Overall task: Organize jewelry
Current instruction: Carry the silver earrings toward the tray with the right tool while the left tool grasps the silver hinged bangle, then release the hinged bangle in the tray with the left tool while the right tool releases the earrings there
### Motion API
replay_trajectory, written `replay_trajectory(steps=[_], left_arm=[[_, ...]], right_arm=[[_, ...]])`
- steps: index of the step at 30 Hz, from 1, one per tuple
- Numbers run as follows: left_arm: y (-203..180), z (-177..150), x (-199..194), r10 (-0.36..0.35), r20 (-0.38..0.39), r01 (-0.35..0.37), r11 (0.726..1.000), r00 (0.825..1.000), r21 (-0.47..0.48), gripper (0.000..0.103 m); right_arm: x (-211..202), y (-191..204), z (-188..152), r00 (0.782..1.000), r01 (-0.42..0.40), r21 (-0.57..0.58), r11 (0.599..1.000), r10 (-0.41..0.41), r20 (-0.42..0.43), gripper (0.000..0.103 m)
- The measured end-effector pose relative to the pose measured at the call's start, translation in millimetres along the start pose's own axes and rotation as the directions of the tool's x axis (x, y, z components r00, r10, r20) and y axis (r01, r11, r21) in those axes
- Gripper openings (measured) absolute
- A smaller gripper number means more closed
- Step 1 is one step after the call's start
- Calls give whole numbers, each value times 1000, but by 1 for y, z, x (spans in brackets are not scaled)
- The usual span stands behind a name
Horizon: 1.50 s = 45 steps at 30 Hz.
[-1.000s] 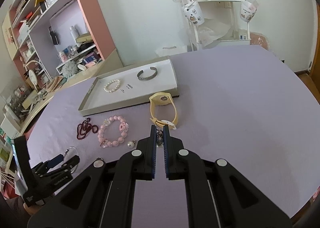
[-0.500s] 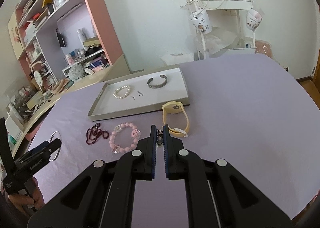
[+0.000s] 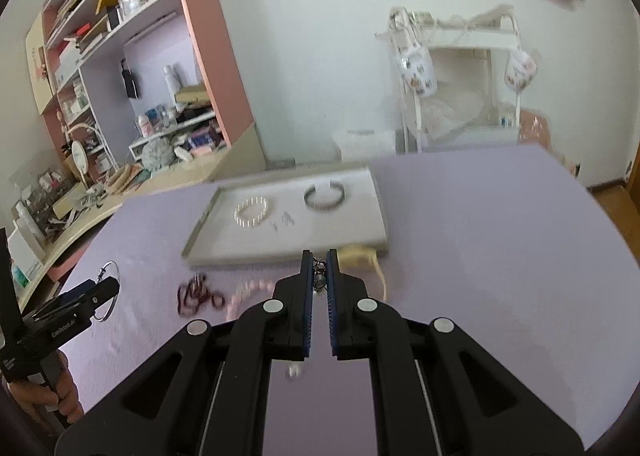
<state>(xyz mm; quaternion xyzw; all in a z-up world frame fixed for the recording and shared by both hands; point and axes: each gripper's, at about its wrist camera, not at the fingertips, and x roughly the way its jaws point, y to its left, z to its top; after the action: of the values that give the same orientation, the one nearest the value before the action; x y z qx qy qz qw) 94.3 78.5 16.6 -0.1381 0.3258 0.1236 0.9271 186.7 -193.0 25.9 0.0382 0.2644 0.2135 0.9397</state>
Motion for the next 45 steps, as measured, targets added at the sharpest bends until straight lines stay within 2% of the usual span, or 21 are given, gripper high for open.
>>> replay_trajectory(steps=[7, 10, 13, 19, 28, 31, 33, 35, 45], left_arm=[[-12, 54, 20, -56, 33, 56, 998, 998, 2, 69], [-20, 75, 36, -71, 36, 71, 997, 997, 17, 69], [-29, 93, 57, -81, 31, 80, 996, 996, 32, 69], [-40, 110, 97, -91, -2, 91, 995, 996, 51, 69], [-50, 116, 150, -105, -64, 109, 991, 992, 71, 69], [-52, 112, 162, -107, -88, 114, 991, 990, 74, 69], [-55, 109, 170, -110, -102, 118, 990, 989, 75, 69], [-57, 108, 176, -113, -112, 122, 990, 987, 74, 69], [-65, 105, 214, -114, -172, 126, 990, 979, 62, 69]], right_arm=[[32, 8, 59, 999, -13, -27, 1000, 14, 48, 7], [58, 10, 78, 999, -20, -34, 999, 21, 38, 7], [85, 14, 84, 1000, -20, -56, 998, 20, 6, 7], [147, 11, 70, 992, -15, -62, 998, 7, -126, 7], [193, 7, 40, 965, -35, -35, 999, 25, -262, 8], [195, 4, 36, 962, -29, -34, 999, 19, -273, 17], [193, 0, 36, 963, -26, -27, 999, 18, -267, 41], [190, -4, 37, 967, -19, -21, 1000, 13, -254, 48], [191, -34, 45, 972, 46, 39, 998, -36, -230, 48]])
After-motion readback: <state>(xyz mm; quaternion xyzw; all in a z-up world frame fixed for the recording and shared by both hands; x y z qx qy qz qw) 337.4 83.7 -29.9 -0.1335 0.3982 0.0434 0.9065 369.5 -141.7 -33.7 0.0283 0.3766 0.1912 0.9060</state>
